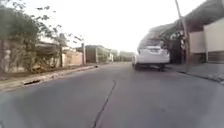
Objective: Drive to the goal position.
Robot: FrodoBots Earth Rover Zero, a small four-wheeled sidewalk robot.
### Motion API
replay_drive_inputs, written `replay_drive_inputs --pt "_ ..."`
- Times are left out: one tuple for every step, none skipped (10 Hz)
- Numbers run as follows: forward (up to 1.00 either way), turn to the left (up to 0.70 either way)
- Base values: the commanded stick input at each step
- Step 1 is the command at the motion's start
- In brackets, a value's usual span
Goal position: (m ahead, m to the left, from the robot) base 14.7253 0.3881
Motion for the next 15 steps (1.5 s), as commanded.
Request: replay_drive_inputs --pt "1.00 0.04" --pt "1.00 0.04" --pt "1.00 0.04" --pt "1.00 0.04" --pt "1.00 0.01" --pt "1.00 -0.24" --pt "1.00 -0.13" --pt "1.00 0.04" --pt "1.00 0.04" --pt "1.00 0.04" --pt "1.00 0.04" --pt "1.00 0.04" --pt "1.00 0.04" --pt "1.00 0.04" --pt "1.00 0.04"
